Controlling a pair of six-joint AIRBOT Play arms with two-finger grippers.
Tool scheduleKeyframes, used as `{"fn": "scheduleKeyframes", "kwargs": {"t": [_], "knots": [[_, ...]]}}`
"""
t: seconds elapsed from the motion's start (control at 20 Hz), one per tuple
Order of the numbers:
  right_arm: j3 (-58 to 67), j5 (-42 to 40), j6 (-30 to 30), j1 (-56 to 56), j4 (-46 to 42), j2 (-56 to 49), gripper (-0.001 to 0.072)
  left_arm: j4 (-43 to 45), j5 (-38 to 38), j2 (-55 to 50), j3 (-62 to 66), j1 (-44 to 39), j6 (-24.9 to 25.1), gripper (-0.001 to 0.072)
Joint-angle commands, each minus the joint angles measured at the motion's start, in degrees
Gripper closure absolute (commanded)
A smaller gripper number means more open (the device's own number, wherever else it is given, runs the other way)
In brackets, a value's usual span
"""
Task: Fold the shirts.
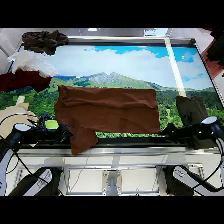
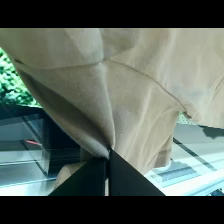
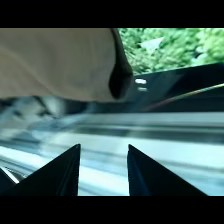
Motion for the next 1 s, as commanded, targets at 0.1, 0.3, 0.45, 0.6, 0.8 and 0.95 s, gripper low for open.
{"fn": "scheduleKeyframes", "kwargs": {"t": [0.1,0.3,0.45,0.6,0.8,0.95], "knots": [[-6.45,-13.09,-3.45,-0.50,14.45,0.02,0.0368,-0.11,-0.26,0.04,-0.02,0.02,0.31,0.0693],[-6.45,-16.11,-1.01,-0.50,14.14,0.02,0.0368,-0.09,-0.24,0.04,-0.02,0.02,0.31,0.0693],[-6.45,-15.67,-0.55,-0.50,14.14,0.02,0.0378,-0.11,-0.28,0.04,-0.02,0.02,0.31,0.0693],[-6.43,-15.23,-1.40,-0.52,14.64,0.02,0.0682,-0.15,-0.74,0.04,0.02,0.02,0.31,0.0694],[-4.31,-6.80,-9.18,-1.70,21.38,0.04,0.0682,-0.15,-7.13,0.37,5.27,0.15,1.29,0.0694],[1.88,1.81,-9.27,-4.98,20.61,0.15,0.0683,0.04,-12.66,2.27,13.29,0.15,1.36,0.0694]]}}
